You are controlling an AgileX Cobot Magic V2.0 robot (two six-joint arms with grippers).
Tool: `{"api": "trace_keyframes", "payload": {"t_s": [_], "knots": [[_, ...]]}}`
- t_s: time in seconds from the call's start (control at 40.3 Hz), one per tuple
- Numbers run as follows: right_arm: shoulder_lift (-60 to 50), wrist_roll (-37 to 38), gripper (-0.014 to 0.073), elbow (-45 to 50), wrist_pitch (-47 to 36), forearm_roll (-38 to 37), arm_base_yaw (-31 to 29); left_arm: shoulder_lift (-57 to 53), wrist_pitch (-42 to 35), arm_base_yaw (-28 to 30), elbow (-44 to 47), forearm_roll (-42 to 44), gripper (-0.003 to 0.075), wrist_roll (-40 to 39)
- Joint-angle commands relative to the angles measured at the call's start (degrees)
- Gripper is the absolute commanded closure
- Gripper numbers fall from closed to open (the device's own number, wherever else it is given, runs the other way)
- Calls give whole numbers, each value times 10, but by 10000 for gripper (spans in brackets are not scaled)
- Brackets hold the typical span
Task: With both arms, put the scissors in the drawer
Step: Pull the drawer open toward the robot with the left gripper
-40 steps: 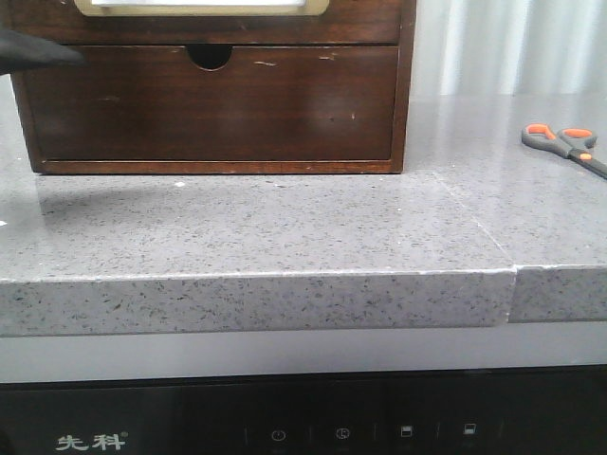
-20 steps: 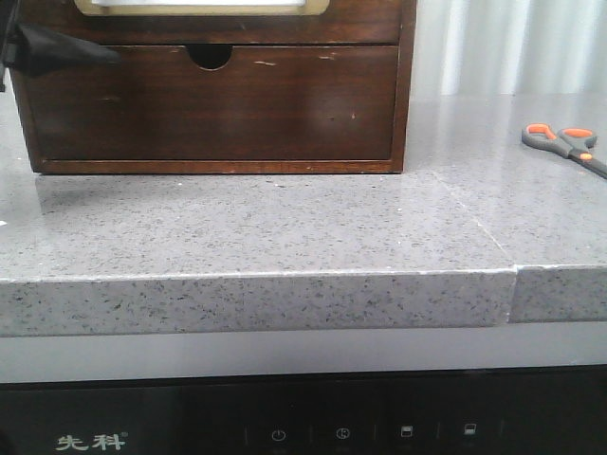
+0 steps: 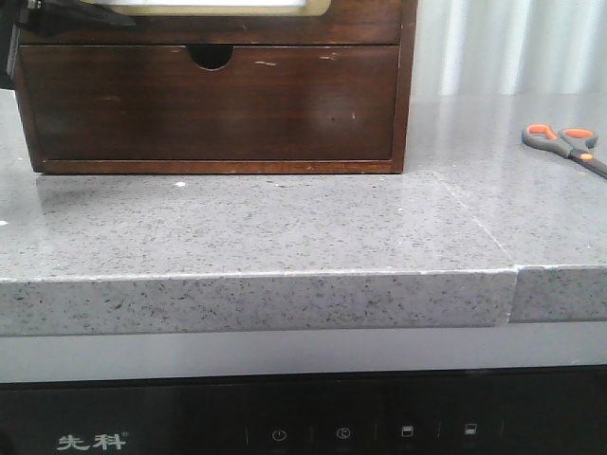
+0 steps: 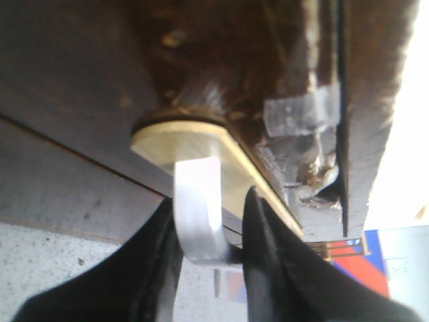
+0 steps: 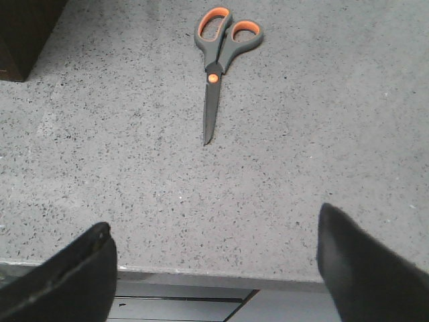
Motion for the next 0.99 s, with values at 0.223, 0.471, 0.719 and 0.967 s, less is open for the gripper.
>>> {"api": "trace_keyframes", "payload": {"t_s": [0.223,0.471,0.719,0.967], "knots": [[3,-6,-31,-19,-25,-9,-2,-39,81,0,6,-32,701,48],[3,-6,-30,-19,-23,-9,-2,-151,85,0,137,-32,701,94],[3,-6,-30,-19,-23,-9,-2,-288,89,0,266,-32,701,104],[3,-6,-30,-19,-22,-9,-2,-367,73,0,323,-32,669,103]]}}
